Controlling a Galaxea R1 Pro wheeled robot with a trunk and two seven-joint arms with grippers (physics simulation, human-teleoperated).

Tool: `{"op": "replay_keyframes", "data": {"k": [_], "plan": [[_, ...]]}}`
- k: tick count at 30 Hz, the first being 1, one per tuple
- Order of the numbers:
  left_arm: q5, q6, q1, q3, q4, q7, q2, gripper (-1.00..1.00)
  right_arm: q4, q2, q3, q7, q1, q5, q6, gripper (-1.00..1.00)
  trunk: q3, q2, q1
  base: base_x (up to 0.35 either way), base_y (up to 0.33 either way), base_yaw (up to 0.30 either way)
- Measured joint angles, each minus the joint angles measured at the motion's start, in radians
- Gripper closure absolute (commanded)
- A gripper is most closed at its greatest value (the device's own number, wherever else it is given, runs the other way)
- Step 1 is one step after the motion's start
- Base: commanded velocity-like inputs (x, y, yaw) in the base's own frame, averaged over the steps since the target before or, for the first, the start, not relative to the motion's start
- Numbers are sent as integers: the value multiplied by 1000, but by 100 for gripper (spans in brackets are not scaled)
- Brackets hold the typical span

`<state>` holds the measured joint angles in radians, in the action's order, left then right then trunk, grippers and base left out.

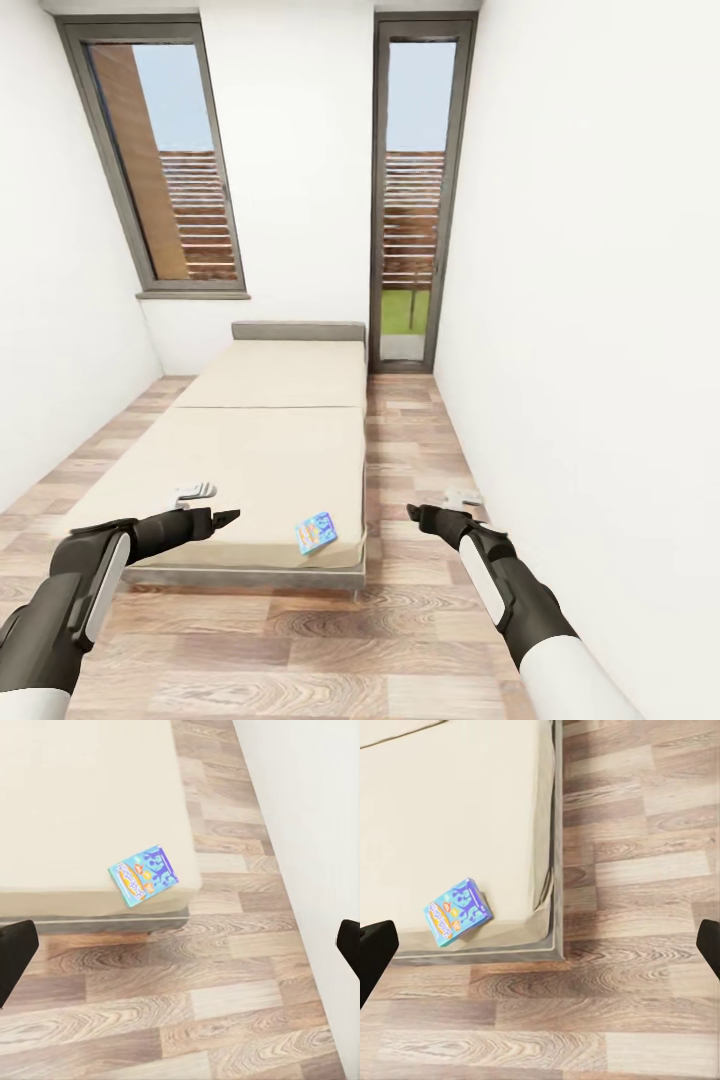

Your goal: Put all the toys in the child's room - the three board games (two on the bed and one on the table), the two jigsaw puzzles on the table, and the tennis ball on the table - inside the toy box on the table in the child's room.

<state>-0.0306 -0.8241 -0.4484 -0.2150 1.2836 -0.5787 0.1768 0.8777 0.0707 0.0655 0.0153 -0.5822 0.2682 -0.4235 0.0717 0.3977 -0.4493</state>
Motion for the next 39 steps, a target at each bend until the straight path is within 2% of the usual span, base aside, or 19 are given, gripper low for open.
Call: {"op": "replay_keyframes", "data": {"k": [12,19,31,39], "plan": [[0,-6,0,0,1,-4,-9,-100,0,0,0,0,0,1,0,-100,0,0,0,0,-48,-1],[1,-11,0,0,4,0,-40,-100,0,0,1,0,0,1,0,-100,0,0,0,0,-1,0],[0,-13,0,0,9,5,-51,-100,0,0,0,-1,0,4,0,-100,0,0,0,0,0,0],[5,-13,0,0,9,6,-75,-100,4,-1,1,-3,0,6,0,-100,25,56,-31,0,0,0]]}}
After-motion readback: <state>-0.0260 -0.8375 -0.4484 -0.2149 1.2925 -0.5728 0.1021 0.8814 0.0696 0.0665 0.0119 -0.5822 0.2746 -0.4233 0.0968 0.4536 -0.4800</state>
